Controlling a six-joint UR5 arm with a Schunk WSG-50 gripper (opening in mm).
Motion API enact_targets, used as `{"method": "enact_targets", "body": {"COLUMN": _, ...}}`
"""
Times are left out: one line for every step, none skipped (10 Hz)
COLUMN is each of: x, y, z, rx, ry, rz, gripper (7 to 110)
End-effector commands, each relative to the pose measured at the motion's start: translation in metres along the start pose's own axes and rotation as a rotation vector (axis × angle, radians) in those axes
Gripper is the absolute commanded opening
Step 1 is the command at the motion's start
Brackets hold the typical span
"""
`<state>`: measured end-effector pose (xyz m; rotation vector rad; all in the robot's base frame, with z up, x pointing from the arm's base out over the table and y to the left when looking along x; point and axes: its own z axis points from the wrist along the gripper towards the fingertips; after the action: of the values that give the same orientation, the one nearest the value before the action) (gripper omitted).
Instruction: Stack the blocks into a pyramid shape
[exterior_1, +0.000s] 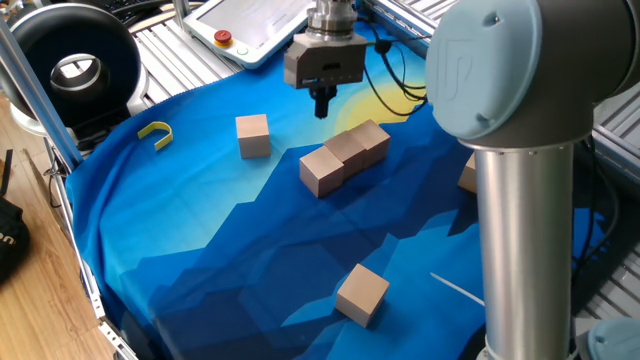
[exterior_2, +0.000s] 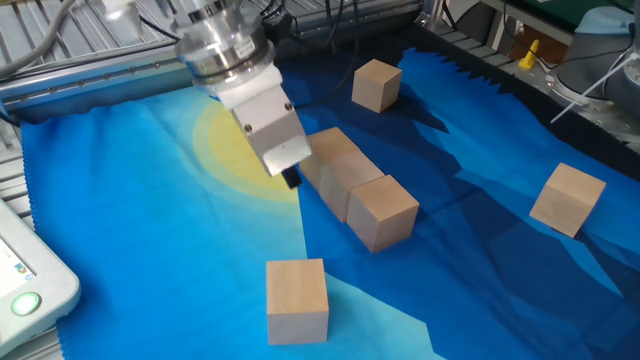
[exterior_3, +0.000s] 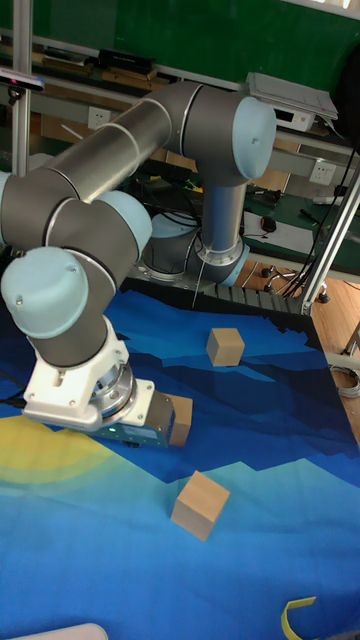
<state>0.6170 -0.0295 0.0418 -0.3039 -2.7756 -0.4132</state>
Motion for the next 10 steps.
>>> {"method": "enact_targets", "body": {"x": -0.005, "y": 0.003, "z": 0.015, "rx": -0.010, "ry": -0.005, "rz": 0.014, "gripper": 7}}
{"method": "enact_targets", "body": {"x": 0.002, "y": -0.001, "z": 0.020, "rx": 0.009, "ry": 0.014, "rz": 0.023, "gripper": 7}}
{"method": "enact_targets", "body": {"x": 0.009, "y": -0.004, "z": 0.025, "rx": 0.021, "ry": 0.031, "rz": 0.034, "gripper": 7}}
{"method": "enact_targets", "body": {"x": 0.013, "y": -0.006, "z": 0.027, "rx": 0.030, "ry": 0.036, "rz": 0.038, "gripper": 7}}
{"method": "enact_targets", "body": {"x": 0.018, "y": -0.006, "z": 0.029, "rx": 0.032, "ry": 0.049, "rz": 0.033, "gripper": 7}}
{"method": "enact_targets", "body": {"x": 0.029, "y": -0.001, "z": 0.031, "rx": 0.010, "ry": 0.082, "rz": -0.001, "gripper": 7}}
{"method": "enact_targets", "body": {"x": 0.036, "y": 0.003, "z": 0.032, "rx": -0.006, "ry": 0.104, "rz": -0.024, "gripper": 7}}
{"method": "enact_targets", "body": {"x": 0.038, "y": 0.004, "z": 0.033, "rx": -0.009, "ry": 0.108, "rz": -0.028, "gripper": 7}}
{"method": "enact_targets", "body": {"x": 0.039, "y": 0.004, "z": 0.033, "rx": -0.006, "ry": 0.110, "rz": -0.026, "gripper": 7}}
{"method": "enact_targets", "body": {"x": 0.040, "y": 0.004, "z": 0.034, "rx": -0.009, "ry": 0.112, "rz": -0.027, "gripper": 7}}
